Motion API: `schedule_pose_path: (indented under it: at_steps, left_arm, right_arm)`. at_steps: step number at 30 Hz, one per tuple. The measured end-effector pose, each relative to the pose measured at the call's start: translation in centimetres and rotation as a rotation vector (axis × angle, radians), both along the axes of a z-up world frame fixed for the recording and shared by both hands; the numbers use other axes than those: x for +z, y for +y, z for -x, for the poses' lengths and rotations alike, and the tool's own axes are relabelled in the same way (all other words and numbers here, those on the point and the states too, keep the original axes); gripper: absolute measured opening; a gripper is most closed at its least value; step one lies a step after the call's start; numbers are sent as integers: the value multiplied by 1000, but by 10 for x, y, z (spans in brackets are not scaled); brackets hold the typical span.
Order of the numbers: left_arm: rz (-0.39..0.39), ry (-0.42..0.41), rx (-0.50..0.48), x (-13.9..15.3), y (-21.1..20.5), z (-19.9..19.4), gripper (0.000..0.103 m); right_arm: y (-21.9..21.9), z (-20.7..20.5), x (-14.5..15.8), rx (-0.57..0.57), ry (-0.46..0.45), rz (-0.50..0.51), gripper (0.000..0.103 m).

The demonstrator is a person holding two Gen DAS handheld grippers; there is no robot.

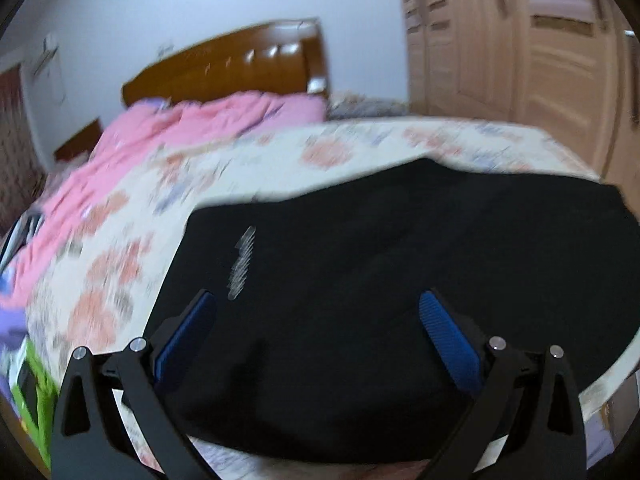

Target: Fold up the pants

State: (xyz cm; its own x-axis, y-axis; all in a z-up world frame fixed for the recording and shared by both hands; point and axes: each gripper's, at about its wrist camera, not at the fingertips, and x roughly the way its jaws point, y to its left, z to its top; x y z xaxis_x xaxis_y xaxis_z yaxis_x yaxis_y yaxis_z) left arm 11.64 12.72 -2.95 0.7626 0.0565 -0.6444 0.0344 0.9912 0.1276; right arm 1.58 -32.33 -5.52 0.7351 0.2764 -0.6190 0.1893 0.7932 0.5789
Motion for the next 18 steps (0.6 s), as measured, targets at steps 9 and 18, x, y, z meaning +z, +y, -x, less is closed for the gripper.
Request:
schedule_pose_path:
  at_steps: [9, 18]
  left_arm:
    - [98, 20, 16, -33, 27, -6, 102]
    - [101, 15, 8, -34, 27, -9, 102]
  right_arm:
    - [-12, -3, -4, -9, 15, -152, 94]
    - [-3, -17, -4, -82, 13, -102, 92]
